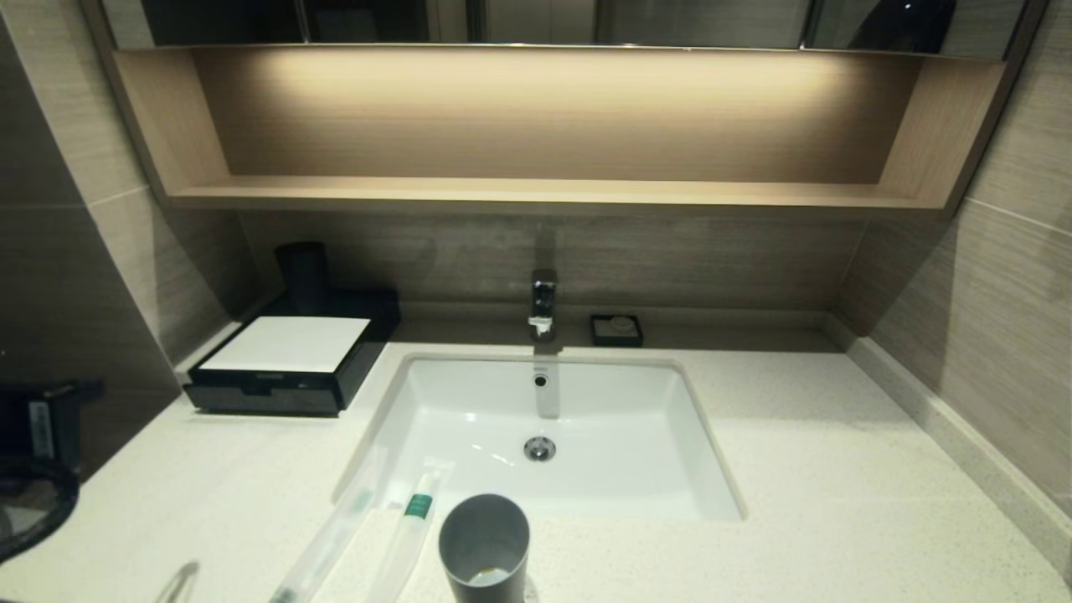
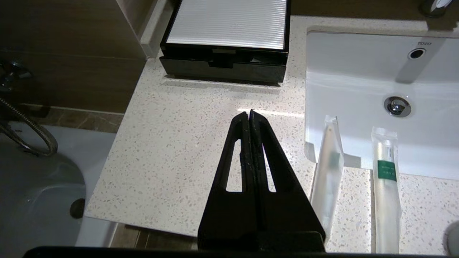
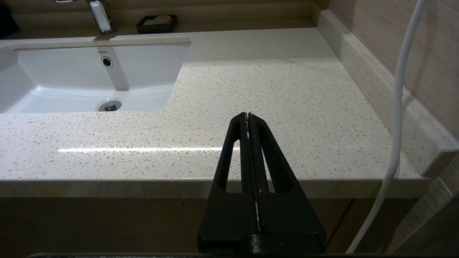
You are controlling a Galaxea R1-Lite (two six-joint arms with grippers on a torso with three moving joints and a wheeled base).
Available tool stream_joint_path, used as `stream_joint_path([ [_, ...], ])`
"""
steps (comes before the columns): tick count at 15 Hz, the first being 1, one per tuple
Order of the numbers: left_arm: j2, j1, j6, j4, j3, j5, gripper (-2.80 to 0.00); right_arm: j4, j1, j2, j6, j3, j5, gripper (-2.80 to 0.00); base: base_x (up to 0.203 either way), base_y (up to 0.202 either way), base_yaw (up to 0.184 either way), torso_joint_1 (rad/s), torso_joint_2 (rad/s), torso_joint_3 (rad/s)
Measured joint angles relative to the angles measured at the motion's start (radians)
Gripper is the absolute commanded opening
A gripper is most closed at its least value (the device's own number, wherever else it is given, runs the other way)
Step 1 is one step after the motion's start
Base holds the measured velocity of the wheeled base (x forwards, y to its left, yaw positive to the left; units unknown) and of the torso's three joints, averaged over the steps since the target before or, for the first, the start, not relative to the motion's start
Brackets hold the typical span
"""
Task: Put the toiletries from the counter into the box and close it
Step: Open the drawer
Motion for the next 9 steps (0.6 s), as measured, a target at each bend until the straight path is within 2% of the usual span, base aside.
stream_joint_path([
  [3,0.102,0.001,-0.052,-0.066,0.02,-0.002,-2.8,0.0,0.0,0.0,0.0,0.0,-0.001,-2.8,0.0,0.0,0.0,0.0,0.0,0.0],
  [9,0.311,0.041,-0.055,-0.289,0.061,-0.007,-2.8,0.0,0.0,0.0,-0.001,0.0,-0.001,-2.8,0.0,0.0,0.0,0.0,0.0,0.0],
])
